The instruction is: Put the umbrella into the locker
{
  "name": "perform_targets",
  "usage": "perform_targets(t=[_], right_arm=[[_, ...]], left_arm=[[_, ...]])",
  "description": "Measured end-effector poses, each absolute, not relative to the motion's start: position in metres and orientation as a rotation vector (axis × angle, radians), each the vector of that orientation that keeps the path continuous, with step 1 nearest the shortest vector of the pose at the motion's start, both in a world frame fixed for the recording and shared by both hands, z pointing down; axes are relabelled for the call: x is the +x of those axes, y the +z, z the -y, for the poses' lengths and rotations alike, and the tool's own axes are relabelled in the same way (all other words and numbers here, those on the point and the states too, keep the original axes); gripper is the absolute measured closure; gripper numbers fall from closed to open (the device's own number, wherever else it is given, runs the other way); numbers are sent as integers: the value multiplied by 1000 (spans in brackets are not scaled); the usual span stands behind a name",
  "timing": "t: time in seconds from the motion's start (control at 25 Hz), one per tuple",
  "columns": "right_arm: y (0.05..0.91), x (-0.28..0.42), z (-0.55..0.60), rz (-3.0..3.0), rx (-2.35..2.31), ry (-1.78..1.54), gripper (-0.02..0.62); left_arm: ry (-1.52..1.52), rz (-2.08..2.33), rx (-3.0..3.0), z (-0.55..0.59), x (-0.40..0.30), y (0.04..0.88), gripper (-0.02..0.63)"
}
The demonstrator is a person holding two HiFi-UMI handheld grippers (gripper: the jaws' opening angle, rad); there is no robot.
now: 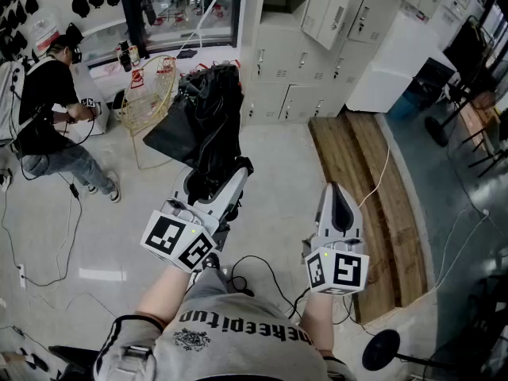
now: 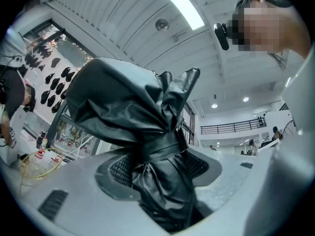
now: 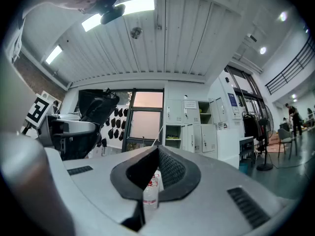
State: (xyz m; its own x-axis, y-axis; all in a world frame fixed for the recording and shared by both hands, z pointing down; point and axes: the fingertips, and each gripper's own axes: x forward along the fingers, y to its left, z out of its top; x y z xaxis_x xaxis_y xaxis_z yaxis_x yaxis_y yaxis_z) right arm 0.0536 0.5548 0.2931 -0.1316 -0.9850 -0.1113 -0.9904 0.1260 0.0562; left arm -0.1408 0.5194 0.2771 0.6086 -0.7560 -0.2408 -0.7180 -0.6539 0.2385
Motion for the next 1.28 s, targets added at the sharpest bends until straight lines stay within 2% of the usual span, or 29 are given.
perform_targets(t=[0.56,0.92,1.28], right_arm=[[288,56,-563,-2329,-2007,202,594],[285,55,-568,-2410,-1916,328,594],[300,61,-504,-2354,-1969,229,594]], left_arm=[[-490,1246,2725,-527,-133,273,347],[-465,1314,2714,-530,-129,280,347],[-476,1324,2712,-471,-132,287,347]])
